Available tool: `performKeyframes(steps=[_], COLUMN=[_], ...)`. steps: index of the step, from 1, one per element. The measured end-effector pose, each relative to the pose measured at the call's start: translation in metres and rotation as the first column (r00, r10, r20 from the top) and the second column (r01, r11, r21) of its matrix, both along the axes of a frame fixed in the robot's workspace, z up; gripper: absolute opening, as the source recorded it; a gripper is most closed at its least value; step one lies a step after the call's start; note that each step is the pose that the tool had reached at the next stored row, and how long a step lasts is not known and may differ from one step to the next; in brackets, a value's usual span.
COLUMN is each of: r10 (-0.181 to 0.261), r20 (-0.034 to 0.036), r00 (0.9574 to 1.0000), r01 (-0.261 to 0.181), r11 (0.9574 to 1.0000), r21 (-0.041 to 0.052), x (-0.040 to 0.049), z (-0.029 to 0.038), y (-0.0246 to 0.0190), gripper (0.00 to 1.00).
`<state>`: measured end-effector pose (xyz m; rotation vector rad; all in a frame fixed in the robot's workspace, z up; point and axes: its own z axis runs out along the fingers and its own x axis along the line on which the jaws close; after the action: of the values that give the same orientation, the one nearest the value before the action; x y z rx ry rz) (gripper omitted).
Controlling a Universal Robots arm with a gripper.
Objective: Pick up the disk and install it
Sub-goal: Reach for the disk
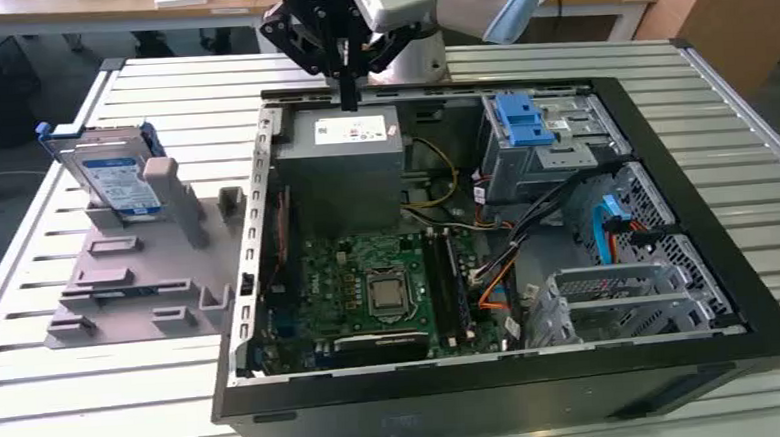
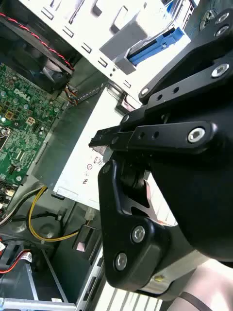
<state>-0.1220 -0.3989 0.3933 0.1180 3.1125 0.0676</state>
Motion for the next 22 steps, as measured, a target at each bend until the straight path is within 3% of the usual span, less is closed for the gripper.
performKeyframes(steps=[22], r10=[0.000], r20=[0.0000], r00=[1.0000], r01=[0.000], r11=[1.0000], r21=[0.0001], x=[-0.0060], z=[0.0000], y=[0.0000], gripper=[0.11])
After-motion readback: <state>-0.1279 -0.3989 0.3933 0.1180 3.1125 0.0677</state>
